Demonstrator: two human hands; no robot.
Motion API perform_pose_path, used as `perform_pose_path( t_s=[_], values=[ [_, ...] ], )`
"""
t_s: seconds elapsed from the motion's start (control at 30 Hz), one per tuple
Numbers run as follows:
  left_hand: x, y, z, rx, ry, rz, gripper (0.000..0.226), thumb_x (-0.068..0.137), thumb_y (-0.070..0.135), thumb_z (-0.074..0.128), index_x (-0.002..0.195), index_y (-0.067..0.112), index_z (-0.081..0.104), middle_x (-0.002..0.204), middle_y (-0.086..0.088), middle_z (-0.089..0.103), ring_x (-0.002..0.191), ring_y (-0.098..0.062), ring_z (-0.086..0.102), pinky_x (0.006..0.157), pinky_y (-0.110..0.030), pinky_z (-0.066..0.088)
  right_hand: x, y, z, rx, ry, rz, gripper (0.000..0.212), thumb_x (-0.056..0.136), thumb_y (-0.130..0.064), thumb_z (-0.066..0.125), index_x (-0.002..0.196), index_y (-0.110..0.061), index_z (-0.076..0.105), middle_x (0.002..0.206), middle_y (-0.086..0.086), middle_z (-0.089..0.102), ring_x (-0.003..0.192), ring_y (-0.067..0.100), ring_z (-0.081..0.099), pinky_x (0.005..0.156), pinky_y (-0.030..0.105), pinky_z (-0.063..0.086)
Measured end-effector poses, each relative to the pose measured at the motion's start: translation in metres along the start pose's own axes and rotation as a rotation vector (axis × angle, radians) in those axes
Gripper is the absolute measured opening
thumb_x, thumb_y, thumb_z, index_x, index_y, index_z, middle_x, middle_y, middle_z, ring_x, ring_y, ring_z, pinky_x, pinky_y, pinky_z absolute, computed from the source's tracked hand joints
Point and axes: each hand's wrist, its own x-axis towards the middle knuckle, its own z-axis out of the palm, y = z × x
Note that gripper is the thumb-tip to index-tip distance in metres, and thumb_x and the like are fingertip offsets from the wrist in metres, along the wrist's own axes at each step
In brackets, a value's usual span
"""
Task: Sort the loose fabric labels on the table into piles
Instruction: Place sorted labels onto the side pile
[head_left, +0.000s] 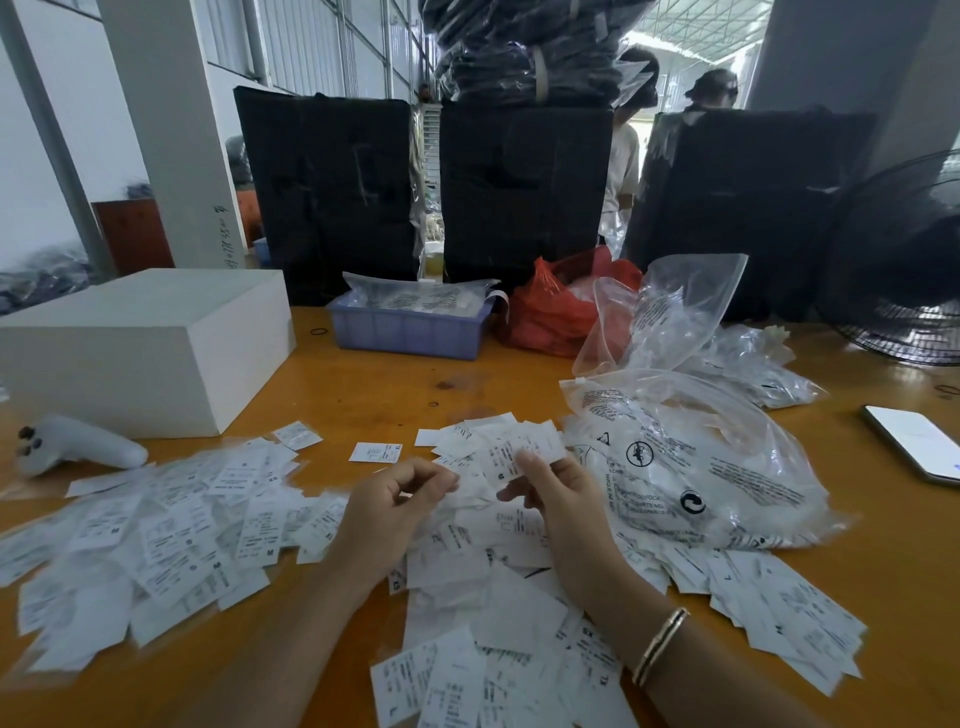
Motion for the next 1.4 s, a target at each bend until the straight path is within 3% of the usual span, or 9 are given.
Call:
perform_pose_path(
  t_s=[0.17,0.37,0.57,0.73,0.83,0.9,1.13,1.3,1.4],
  values=[
    [0.000,0.002,0.000,0.086,0.009,0.067,0.019,0.076,0.046,0.058,0.080,0.032,0.069,0.080,0.021,0.070,0.077,0.003,0.063,0.064,-0.005,0.045,-0.004,0.002,0.008,-0.098,0.099,-0.067,0.013,0.088,-0.034,0.063,0.082,-0.022,0.064,0.063,-0.010,0.066,0.055,-0.002,0.054,0.053,0.013,0.042],
    [0.000,0.001,0.004,0.134,0.045,0.116,0.020,0.076,0.045,0.058,0.081,0.029,0.069,0.077,0.018,0.069,0.073,0.001,0.063,0.063,-0.007,0.046,-0.010,0.007,0.024,-0.056,0.222,-0.093,0.019,0.087,-0.036,0.063,0.082,-0.019,0.067,0.062,-0.016,0.064,0.057,-0.007,0.056,0.051,0.006,0.042],
    [0.000,0.001,0.003,0.204,0.136,0.138,0.003,0.083,0.034,0.062,0.082,0.036,0.064,0.079,0.018,0.067,0.079,0.006,0.061,0.064,-0.004,0.045,-0.013,0.004,0.027,-0.044,0.170,-0.043,0.013,0.088,-0.032,0.063,0.081,-0.022,0.068,0.066,-0.014,0.069,0.059,-0.006,0.060,0.050,0.005,0.041],
    [-0.001,0.003,0.003,0.263,0.218,0.194,0.016,0.084,0.020,0.067,0.082,0.035,0.061,0.078,0.022,0.064,0.082,0.009,0.059,0.063,-0.003,0.046,-0.013,0.004,0.029,-0.104,0.143,0.030,0.022,0.089,-0.036,0.062,0.074,-0.023,0.071,0.071,-0.015,0.071,0.065,-0.006,0.063,0.057,0.014,0.042],
    [-0.002,0.004,0.004,0.171,0.201,0.134,0.013,0.083,0.022,0.068,0.081,0.034,0.062,0.072,0.021,0.067,0.075,0.006,0.064,0.061,-0.004,0.047,-0.013,0.003,0.028,-0.077,0.139,0.070,0.026,0.088,-0.038,0.061,0.071,-0.022,0.072,0.072,-0.012,0.072,0.065,-0.004,0.064,0.064,0.020,0.038],
    [-0.002,0.005,0.005,0.082,0.165,0.084,0.009,0.082,0.025,0.068,0.086,0.031,0.063,0.079,0.022,0.068,0.072,0.002,0.067,0.060,-0.007,0.048,-0.013,0.002,0.028,-0.052,0.128,0.080,0.026,0.089,-0.039,0.060,0.075,-0.021,0.073,0.074,-0.010,0.073,0.067,-0.003,0.065,0.064,0.019,0.039],
    [-0.003,0.010,0.007,-0.123,0.082,-0.040,0.020,0.079,0.018,0.070,0.095,0.029,0.063,0.082,0.016,0.070,0.074,-0.004,0.069,0.061,-0.009,0.050,-0.014,0.000,0.028,-0.070,0.098,0.041,0.026,0.088,-0.034,0.063,0.068,-0.020,0.073,0.065,-0.010,0.071,0.054,-0.006,0.060,0.046,0.006,0.040],
    [-0.002,0.010,0.004,-0.147,0.131,-0.064,0.019,0.081,0.017,0.070,0.095,0.028,0.065,0.082,0.012,0.070,0.076,-0.002,0.067,0.063,-0.008,0.049,-0.012,0.002,0.025,-0.260,0.067,-0.038,0.035,0.087,-0.033,0.064,0.061,-0.010,0.068,0.051,-0.009,0.063,0.044,-0.003,0.052,0.042,0.010,0.037],
    [-0.001,0.009,0.000,-0.146,0.128,-0.083,0.017,0.080,0.020,0.071,0.094,0.029,0.067,0.084,0.011,0.070,0.079,0.000,0.066,0.063,-0.008,0.049,-0.010,0.003,0.021,-0.420,0.020,-0.086,0.035,0.088,-0.035,0.063,0.055,-0.022,0.065,0.046,-0.006,0.050,0.041,0.009,0.038,0.042,0.018,0.029]
  ],
)
